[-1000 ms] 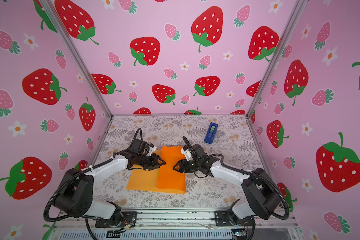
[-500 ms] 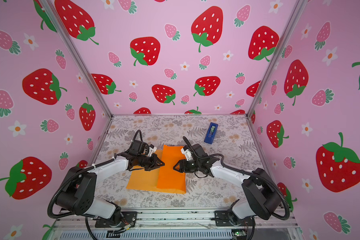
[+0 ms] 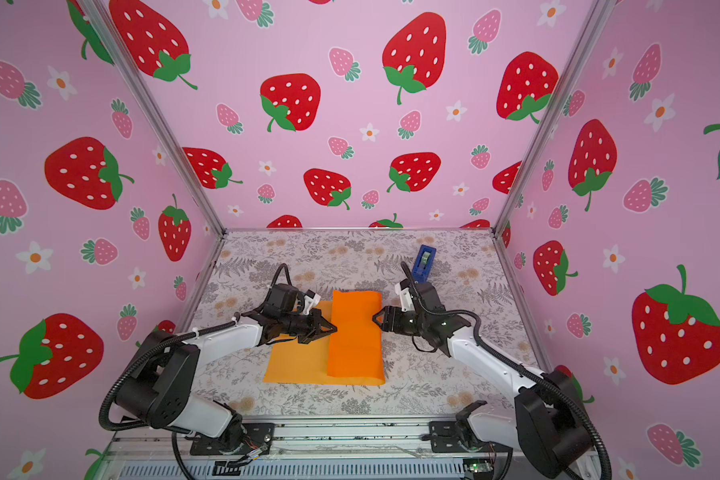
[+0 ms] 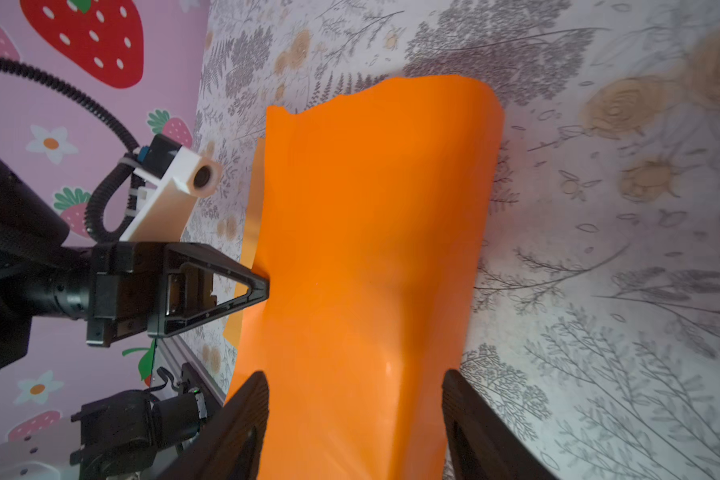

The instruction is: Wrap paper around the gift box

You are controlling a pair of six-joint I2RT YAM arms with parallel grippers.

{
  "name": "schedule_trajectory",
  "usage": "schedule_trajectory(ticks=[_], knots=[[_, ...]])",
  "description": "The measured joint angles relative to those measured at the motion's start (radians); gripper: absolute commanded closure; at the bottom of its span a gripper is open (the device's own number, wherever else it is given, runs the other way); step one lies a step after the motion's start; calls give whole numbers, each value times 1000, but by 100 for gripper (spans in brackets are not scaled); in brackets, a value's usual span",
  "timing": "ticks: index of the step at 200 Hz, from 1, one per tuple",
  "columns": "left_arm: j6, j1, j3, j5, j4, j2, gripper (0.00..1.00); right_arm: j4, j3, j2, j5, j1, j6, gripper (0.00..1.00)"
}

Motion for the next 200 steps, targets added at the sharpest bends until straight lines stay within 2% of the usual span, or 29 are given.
schedule_trajectory(ticks=[23,95,200], knots=[[-26,-21,-3,0,45,16,93,-10,-22,12,-25,-31,-29,25],[-81,-71,-3,-2,145,60,93,17,-31,139,-158,-32,-90,25],[-99,-82,-2,-4,175,73,93,-29,-18,182,-111,-38,-135,31]])
